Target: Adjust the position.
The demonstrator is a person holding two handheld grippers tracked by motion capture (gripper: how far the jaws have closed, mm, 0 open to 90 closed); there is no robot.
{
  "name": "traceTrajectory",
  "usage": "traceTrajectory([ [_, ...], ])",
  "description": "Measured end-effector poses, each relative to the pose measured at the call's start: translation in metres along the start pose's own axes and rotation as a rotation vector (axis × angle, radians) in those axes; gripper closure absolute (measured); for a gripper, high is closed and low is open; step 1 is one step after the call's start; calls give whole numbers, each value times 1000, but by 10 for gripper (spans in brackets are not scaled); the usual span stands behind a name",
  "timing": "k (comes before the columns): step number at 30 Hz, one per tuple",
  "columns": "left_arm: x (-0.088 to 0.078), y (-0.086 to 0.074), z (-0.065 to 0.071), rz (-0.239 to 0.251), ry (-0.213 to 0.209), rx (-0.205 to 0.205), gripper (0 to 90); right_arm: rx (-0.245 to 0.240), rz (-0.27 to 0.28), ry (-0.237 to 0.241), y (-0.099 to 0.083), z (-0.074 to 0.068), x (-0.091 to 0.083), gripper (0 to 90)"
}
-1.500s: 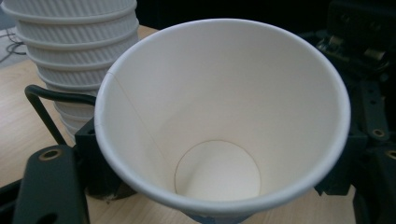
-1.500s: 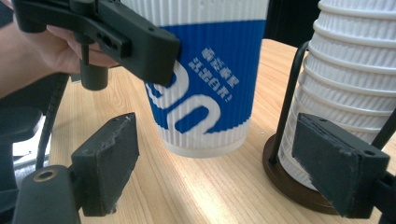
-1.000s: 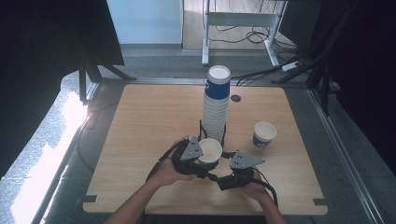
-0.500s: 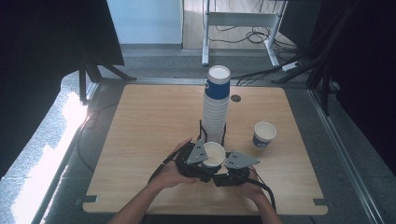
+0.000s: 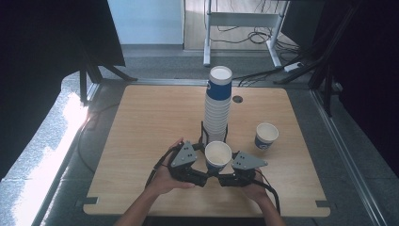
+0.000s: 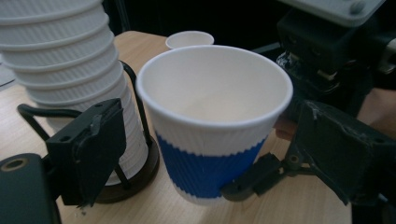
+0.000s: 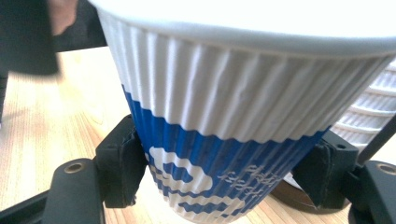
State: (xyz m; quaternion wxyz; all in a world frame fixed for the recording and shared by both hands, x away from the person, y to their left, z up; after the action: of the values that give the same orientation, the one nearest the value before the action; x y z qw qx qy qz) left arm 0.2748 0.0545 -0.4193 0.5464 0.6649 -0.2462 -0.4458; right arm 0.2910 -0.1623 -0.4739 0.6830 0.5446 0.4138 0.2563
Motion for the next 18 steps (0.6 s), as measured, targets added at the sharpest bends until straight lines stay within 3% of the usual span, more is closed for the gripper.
traceTrajectory([
  [4, -9, -8, -2, -6, 89, 1, 95, 8, 7, -20, 0, 1, -4, 264],
  [18, -25, -31, -22, -27, 181, -69, 110, 27, 60, -79, 1, 10, -23, 264],
])
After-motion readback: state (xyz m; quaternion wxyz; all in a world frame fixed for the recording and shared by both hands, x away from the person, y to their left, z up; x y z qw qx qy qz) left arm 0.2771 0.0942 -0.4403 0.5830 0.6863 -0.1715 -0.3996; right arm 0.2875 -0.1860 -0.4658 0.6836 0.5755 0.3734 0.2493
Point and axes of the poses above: each handheld gripper's, and its own axes: x roughly forward along the jaws, y roughly out of its top, z roughly to its right, the point moved 1 cm from there along x, roughly forward along the jaws, and after that the axes turned 3 degrees about z, right-handed, at the moved point
